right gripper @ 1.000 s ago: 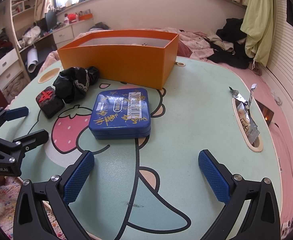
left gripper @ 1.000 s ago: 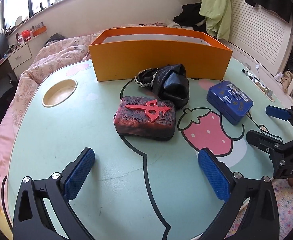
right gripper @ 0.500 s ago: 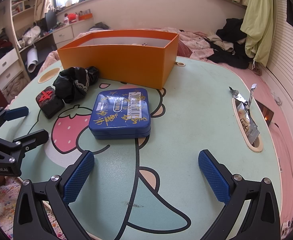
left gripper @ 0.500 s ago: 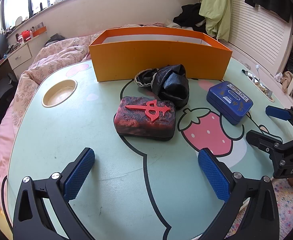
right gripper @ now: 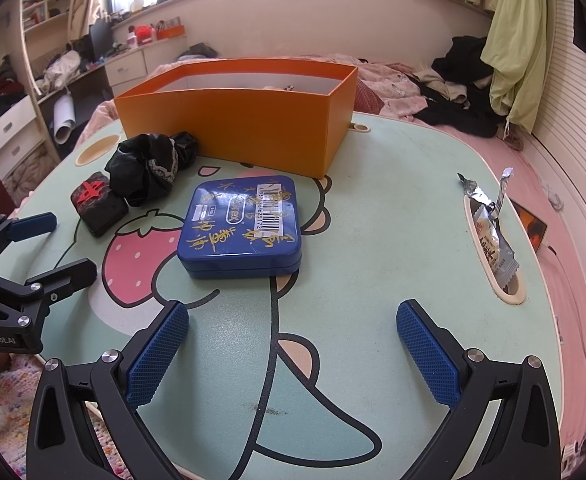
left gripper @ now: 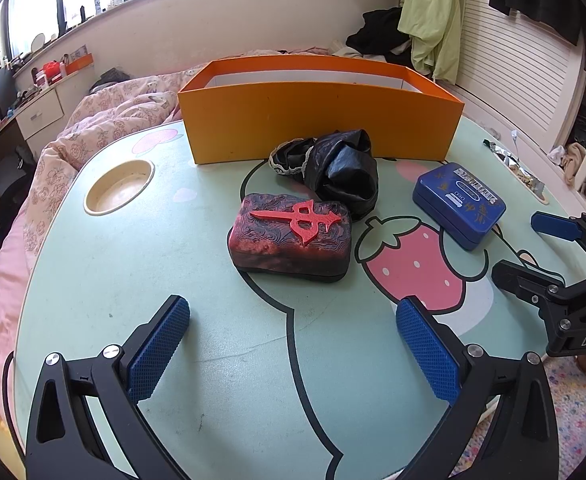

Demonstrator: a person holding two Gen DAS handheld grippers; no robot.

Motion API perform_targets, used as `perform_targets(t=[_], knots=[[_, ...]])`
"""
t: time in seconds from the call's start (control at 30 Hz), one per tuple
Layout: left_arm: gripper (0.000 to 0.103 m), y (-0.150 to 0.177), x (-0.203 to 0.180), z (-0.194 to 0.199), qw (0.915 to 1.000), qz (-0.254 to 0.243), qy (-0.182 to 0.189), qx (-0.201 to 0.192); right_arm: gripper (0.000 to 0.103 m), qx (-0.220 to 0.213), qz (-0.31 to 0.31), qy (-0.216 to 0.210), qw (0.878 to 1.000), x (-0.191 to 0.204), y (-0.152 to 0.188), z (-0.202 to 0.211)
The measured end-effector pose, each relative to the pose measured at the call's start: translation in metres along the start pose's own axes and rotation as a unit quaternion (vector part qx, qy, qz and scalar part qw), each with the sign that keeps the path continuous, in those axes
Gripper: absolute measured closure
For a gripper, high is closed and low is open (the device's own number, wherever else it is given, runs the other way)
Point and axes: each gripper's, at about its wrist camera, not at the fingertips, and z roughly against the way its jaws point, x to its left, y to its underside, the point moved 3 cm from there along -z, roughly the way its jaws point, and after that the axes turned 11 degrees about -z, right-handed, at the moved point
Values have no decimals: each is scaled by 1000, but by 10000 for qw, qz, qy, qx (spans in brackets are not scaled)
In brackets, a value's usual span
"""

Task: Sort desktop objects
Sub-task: 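Reach the right gripper into the box and grasp the white-headed figurine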

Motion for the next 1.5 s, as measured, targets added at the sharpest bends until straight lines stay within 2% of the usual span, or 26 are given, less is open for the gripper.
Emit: perform_targets(t=[0.1,0.23,0.37,0.43,0.57,0.63,0.7,0.8,0.93,1.03,1.23,1.27,1.3,1.4,1.5], knots=[[0,0,-1,0,10000,4,0,-3,0,103,3,50,9999,0,-2,-2],[0,-1,-1,0,10000,14,7,-18,0,481,78,265,9985,-1,-9,-3],[0,0,1,0,10000,21,22,-52,0,138,36,587,9982,-4,-24,16],[0,1,1,0,10000,17,25,-63,0,-19,-120,484,9988,-1,-37,25],[0,1,1,0,10000,17,25,-63,1,-172,-336,-66,9993,15,-79,31],[0,1,1,0,10000,16,24,-63,7,-219,-321,-258,9989,24,-108,29],[0,1,1,0,10000,14,23,-62,29,-130,-359,-376,9986,33,-138,18],[0,1,2,0,10000,18,24,-66,52,262,-489,-546,9970,40,-180,-11],[0,1,1,1,10000,18,28,-80,52,774,-554,-246,9952,44,-208,-66],[0,2,3,1,9999,19,39,-94,52,1159,-721,-189,9905,47,-214,-99],[0,3,3,2,9999,22,48,-115,52,1603,-986,59,9821,51,-214,-147],[0,3,3,2,9999,23,47,-116,62,1656,-1025,98,9808,50,-213,-154],[0,3,3,2,9999,23,45,-116,64,1733,-1113,104,9785,48,-213,-159],[0,4,4,2,9999,28,49,-129,64,1702,-1272,-96,9771,43,-215,-156],[0,4,4,2,9999,31,50,-136,64,1331,-1303,-225,9822,38,-221,-132]])
